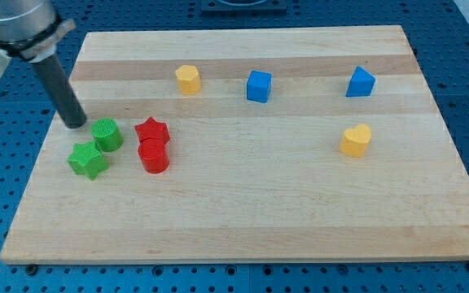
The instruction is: Move green circle closer to red star
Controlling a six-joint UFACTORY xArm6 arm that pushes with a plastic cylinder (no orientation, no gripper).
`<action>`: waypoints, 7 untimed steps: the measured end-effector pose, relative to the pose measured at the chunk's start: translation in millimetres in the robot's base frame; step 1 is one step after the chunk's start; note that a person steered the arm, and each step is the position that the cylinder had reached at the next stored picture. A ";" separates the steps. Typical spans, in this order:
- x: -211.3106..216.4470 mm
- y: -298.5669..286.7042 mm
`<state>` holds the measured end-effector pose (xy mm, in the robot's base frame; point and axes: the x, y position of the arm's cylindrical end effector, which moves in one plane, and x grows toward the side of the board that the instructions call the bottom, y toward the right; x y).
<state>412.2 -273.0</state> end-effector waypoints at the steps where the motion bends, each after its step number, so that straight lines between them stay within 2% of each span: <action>1: 0.0 -6.2; 3: 11.7 38.0; 4: 13.7 33.9; 5: 19.7 1.1; 6: 34.2 5.9; 7: 29.6 32.3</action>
